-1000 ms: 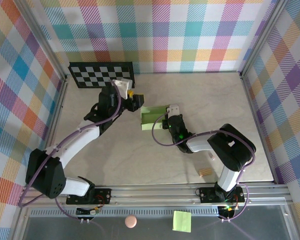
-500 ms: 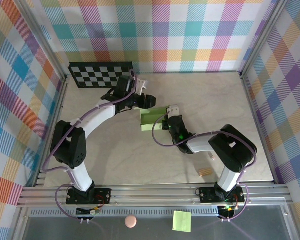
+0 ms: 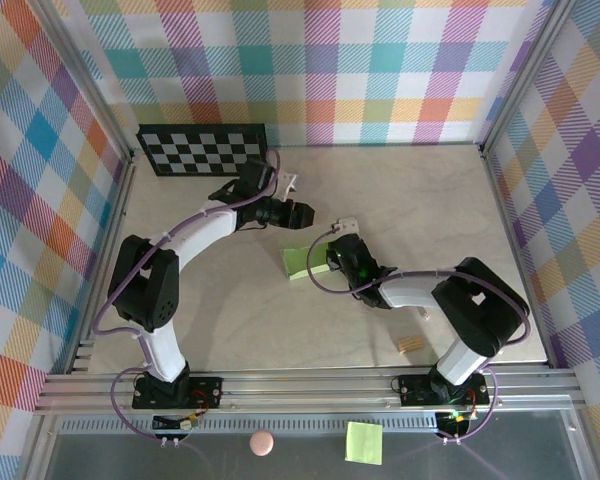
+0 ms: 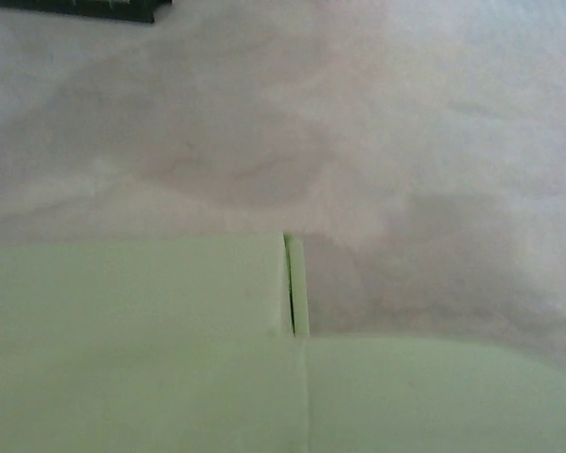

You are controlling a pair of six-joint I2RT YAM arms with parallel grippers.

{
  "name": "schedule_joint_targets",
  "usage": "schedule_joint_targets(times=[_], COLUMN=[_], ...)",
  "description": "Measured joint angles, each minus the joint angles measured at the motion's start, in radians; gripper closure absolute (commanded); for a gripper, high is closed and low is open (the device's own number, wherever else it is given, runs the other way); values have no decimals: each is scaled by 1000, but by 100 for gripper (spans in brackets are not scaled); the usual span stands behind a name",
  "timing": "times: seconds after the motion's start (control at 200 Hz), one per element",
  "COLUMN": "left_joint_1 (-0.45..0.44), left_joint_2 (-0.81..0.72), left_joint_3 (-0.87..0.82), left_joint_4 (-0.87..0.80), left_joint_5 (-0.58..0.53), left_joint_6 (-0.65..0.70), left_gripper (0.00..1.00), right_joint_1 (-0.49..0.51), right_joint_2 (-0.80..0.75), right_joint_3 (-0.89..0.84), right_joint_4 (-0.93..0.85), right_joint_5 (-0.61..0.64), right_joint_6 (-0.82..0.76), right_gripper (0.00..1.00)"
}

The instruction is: Fold the paper box

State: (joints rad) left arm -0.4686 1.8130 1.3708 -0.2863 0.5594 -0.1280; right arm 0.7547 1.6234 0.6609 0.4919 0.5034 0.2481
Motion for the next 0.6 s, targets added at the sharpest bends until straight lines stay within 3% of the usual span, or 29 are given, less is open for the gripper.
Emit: schedule_joint_targets(times=[0.6], left_joint_1=[-29], left_joint_2=[0], left_joint_3=[-179], left_joint_4=[89], left_joint_5=[-51], left_joint_6=[-36], left_gripper=[51], right_joint_1=[0], right_joint_2=[-257], right_joint_3=[-105], right_joint_4=[-325], right_joint_5=[-50], right_joint_6=[90], right_gripper=[65])
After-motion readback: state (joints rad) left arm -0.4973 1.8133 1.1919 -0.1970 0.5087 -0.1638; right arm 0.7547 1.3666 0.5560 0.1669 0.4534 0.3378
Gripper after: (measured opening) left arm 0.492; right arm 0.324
